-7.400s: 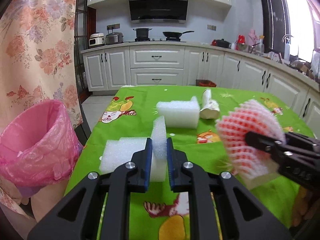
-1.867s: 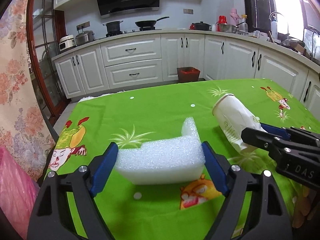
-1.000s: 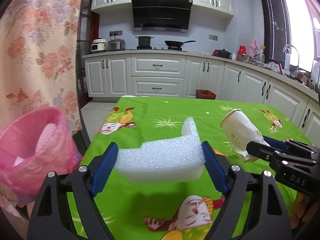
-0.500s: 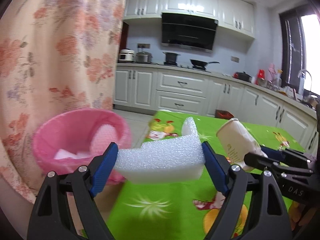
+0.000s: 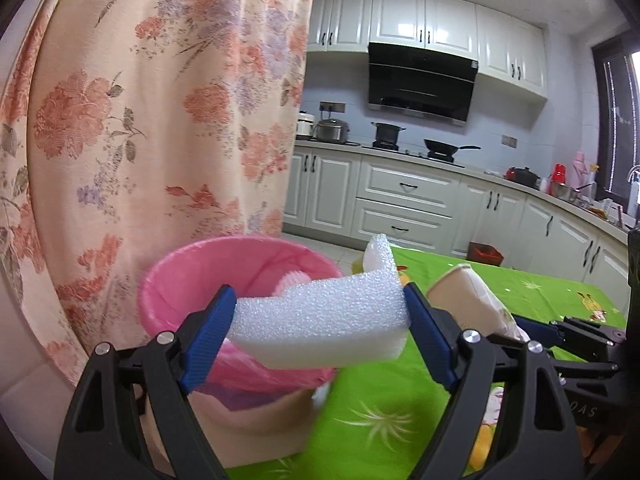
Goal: Collect trash
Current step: 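Carry the paper cup and foam block with both grippers to the pink bin, then open both grippers to drop the cup and foam block into the bin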
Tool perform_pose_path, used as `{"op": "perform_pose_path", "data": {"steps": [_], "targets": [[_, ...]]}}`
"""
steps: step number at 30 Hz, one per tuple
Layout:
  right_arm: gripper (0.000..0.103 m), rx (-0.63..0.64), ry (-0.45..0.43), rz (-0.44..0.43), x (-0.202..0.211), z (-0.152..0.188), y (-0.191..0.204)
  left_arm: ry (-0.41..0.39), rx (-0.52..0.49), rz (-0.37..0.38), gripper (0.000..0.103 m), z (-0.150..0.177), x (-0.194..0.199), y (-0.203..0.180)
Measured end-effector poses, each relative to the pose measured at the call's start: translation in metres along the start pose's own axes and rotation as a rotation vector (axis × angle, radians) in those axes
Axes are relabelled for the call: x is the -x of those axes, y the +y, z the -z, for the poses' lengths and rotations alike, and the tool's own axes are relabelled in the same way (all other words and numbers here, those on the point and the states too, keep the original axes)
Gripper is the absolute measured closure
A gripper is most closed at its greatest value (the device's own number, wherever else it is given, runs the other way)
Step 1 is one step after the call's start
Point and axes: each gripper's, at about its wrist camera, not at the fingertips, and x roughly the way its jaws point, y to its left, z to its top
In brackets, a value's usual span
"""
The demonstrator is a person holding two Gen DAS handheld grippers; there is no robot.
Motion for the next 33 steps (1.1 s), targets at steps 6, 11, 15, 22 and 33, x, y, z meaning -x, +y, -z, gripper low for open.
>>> {"op": "perform_pose_path", "data": {"steps": [6, 11, 15, 22, 33], "targets": [[0.063, 0.025, -0.027, -0.084, -0.029, -0.029, 0.009, 0.014, -0.014, -0.063, 0.022, -0.022, -0.022, 0.023], [0.063, 0.061, -0.038, -0.124, -0.050, -0.051, 0.017, 0.020, 0.005, -0.098, 0.022, -0.033, -0.039, 0.037], [0.063, 0.087, -0.032, -0.158, -0.066, -0.064, 0.024, 0.025, 0.010, -0.122, 0.022, -0.038, -0.050, 0.046], [0.063, 0.145, -0.012, -0.198, -0.093, -0.076, 0.035, 0.044, -0.005, -0.147, 0.022, -0.039, -0.066, 0.058], [0.063, 0.159, 0.029, -0.219, -0.129, -0.081, 0.043, 0.067, 0.007, -0.187, 0.022, -0.041, -0.086, 0.085]]}}
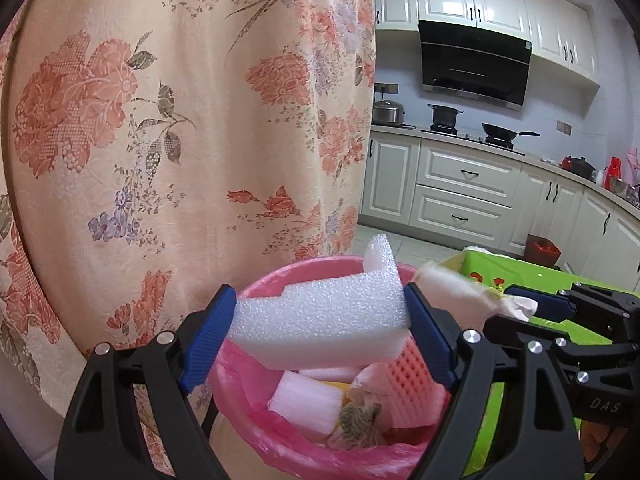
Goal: Collect trash
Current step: 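Open both grippers to drop the cup and foam block into the bin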
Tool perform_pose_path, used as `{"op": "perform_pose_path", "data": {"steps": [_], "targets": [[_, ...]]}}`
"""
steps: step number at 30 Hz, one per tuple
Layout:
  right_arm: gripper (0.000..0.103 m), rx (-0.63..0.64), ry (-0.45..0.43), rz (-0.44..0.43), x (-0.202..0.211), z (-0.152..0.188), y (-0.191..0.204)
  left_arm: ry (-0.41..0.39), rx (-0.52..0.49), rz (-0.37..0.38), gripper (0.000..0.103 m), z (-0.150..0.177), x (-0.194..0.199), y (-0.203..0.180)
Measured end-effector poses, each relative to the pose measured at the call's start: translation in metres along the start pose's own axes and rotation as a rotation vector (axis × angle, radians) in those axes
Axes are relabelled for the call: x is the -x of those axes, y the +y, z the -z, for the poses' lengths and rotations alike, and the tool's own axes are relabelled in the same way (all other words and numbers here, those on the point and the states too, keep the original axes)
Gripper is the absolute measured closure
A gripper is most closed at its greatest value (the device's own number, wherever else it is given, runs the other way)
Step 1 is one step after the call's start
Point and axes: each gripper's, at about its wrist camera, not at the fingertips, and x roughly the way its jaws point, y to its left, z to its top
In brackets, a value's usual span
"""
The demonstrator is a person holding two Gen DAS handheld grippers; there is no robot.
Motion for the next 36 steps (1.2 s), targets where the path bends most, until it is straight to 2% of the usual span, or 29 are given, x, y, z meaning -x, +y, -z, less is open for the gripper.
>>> {"op": "perform_pose_path", "data": {"steps": [10, 17, 21, 23, 24, 25, 36], "targets": [[0.063, 0.005, -0.013, -0.011, -0.011, -0.004, 0.003, 0.009, 0.031, -0.004, 0.022, -0.001, -0.010, 0.009], [0.063, -0.015, -0.063, -0.023, -0.005, -0.011, 0.001, -0.002, 0.035, -0.008, 0.022, -0.008, -0.012, 0.011], [0.063, -0.024, -0.033, -0.055, -0.010, -0.006, 0.000, 0.001, 0.039, -0.014, 0.021, -0.008, -0.011, 0.011], [0.051, -0.033, -0.031, -0.056, -0.007, -0.001, 0.000, 0.007, 0.039, -0.015, 0.021, -0.007, -0.011, 0.012], [0.039, -0.044, -0.032, -0.060, -0.005, 0.000, 0.000, 0.012, 0.041, -0.013, 0.021, -0.006, -0.011, 0.012], [0.037, -0.059, -0.042, -0.063, -0.001, 0.000, -0.001, 0.016, 0.043, -0.013, 0.020, -0.005, -0.010, 0.013], [0.037, -0.085, -0.065, -0.036, 0.028, 0.007, -0.006, 0.014, 0.044, 0.018, 0.017, -0.004, 0.002, 0.003]]}}
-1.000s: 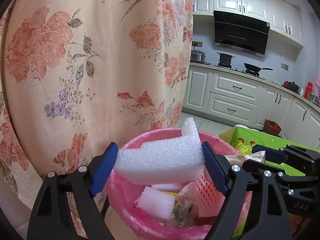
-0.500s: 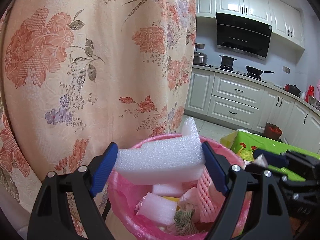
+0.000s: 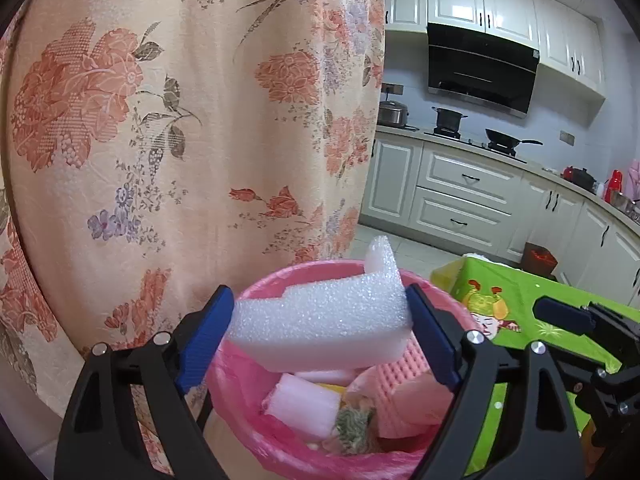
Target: Collect trash
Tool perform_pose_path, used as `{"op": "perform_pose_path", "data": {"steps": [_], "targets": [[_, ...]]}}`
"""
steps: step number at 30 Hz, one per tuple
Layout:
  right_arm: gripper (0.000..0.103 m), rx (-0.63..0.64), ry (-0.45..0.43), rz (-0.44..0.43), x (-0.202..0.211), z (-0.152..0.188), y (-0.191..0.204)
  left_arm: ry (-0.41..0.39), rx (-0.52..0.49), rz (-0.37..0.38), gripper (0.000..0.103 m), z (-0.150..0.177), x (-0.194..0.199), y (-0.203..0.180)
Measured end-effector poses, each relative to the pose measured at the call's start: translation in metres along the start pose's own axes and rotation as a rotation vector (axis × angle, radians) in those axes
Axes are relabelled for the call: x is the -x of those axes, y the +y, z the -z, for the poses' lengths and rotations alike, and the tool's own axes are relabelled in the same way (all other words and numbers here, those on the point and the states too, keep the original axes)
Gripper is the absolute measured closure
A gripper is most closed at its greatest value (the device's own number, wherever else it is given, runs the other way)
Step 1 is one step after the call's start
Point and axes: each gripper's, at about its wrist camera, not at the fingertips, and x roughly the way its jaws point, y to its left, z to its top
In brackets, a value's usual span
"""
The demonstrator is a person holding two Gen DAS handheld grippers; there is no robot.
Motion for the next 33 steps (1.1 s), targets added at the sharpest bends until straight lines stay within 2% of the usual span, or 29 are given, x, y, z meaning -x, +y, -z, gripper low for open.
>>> {"op": "perform_pose_path", "data": {"steps": [2, 12, 14, 17, 24, 28, 33], "targets": [[0.037, -0.008, -0.002, 0.008, 0.006, 0.004, -0.001, 0.000, -0.005, -0.001, 0.014, 0.001, 0.002, -0.003], [0.037, -0.011, -0.010, 0.043, 0.026, 0.012, -0.004, -0.013, -0.019, 0.014, 0.013, 0.005, 0.019, -0.019], [0.037, -0.005, -0.015, 0.049, 0.029, 0.011, -0.002, -0.021, -0.024, 0.010, 0.010, 0.004, 0.024, -0.021], [0.037, -0.002, -0.011, 0.073, 0.032, 0.012, -0.001, -0.056, -0.037, -0.016, 0.005, 0.002, 0.039, -0.026], [0.037, -0.041, 0.048, 0.151, 0.038, 0.017, -0.001, -0.098, -0.048, -0.094, 0.005, -0.001, 0.074, -0.033], [0.023, -0.076, 0.076, 0.168, 0.047, 0.017, 0.002, -0.140, -0.036, -0.147, 0.005, -0.001, 0.100, -0.035], [0.019, -0.103, 0.064, 0.181, 0.068, 0.021, 0.012, -0.106, -0.053, -0.154, 0.005, 0.006, 0.124, -0.036]]}}
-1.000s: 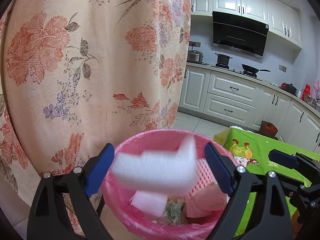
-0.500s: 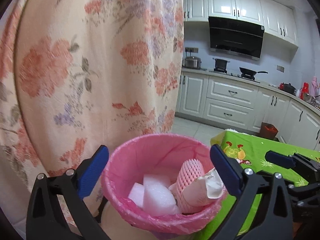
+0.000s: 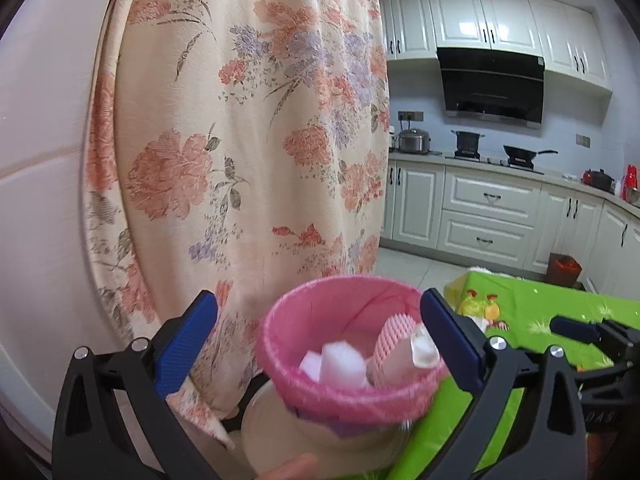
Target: Collect trash
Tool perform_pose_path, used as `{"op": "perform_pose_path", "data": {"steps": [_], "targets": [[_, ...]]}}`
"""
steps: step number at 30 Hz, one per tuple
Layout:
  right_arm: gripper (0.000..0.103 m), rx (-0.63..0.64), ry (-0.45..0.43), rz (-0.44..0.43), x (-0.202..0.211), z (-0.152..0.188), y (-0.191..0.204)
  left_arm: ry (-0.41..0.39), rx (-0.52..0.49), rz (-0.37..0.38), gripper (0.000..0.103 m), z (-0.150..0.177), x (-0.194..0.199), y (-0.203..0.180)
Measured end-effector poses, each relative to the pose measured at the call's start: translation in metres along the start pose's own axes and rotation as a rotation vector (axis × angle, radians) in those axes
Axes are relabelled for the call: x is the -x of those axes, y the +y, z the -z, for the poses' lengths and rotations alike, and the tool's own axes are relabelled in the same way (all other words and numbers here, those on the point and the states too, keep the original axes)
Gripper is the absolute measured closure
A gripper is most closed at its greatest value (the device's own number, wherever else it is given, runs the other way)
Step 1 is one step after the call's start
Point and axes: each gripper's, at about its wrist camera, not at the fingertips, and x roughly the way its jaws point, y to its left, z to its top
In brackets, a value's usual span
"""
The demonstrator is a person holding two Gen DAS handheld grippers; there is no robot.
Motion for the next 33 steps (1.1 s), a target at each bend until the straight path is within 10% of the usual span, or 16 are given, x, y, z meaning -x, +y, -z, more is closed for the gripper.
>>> {"op": "perform_pose_path", "data": {"steps": [14, 33], "targets": [[0.019, 0.004, -0.008, 0.101, 0.055, 0.050, 0.030, 0.133, 0.067, 0.099, 0.005, 0.048, 0.059, 0.021], [0.019, 0.038, -0.119, 0.183, 0.111, 0.060, 0.054, 0.087, 0.016, 0.130, 0.005, 0.049, 0.105, 0.023]]}}
